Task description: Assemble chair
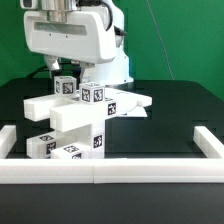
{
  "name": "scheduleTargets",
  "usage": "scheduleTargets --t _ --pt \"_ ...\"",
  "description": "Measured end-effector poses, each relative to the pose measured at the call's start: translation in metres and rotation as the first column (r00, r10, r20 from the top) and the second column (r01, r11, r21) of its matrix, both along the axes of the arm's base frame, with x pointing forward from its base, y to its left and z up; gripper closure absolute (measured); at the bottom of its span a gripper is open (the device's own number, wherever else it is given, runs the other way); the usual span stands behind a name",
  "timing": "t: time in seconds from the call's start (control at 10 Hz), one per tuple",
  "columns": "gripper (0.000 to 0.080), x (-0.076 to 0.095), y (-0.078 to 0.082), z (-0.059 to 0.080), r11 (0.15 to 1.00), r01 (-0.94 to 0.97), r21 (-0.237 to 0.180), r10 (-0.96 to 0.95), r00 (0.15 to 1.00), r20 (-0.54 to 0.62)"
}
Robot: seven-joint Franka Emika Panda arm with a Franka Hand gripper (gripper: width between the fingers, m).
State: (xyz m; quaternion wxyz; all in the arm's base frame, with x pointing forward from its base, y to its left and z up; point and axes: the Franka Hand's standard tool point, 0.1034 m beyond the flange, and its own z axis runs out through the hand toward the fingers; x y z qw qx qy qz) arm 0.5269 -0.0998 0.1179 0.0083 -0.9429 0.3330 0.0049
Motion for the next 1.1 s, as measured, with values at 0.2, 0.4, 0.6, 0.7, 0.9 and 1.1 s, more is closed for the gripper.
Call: scheduleTargets --t 0.2,0.4,0.6,0.7,0.9,1.1 --pt "0.0151 0.0 -0.002 0.0 0.983 -0.184 -0.002 0.184 0.983 0.005" --pt "0.0151 0.0 -0.003 0.0 0.949 -0.316 -0.006 0.316 0.949 0.01" --pt "0.0151 0.0 -0.005 0.0 0.872 -0.49 -0.014 0.49 0.872 0.013" --pt "0.0151 0.0 -0.008 0.0 0.83 -0.557 -0.015 0.557 0.83 0.014" --pt "0.0151 -0.001 -0.011 0.0 0.749 -0.662 -0.018 0.662 0.749 0.01" --pt "0.0151 -0.001 -0.011 0.0 0.669 -0.743 -0.02 0.743 0.669 0.004"
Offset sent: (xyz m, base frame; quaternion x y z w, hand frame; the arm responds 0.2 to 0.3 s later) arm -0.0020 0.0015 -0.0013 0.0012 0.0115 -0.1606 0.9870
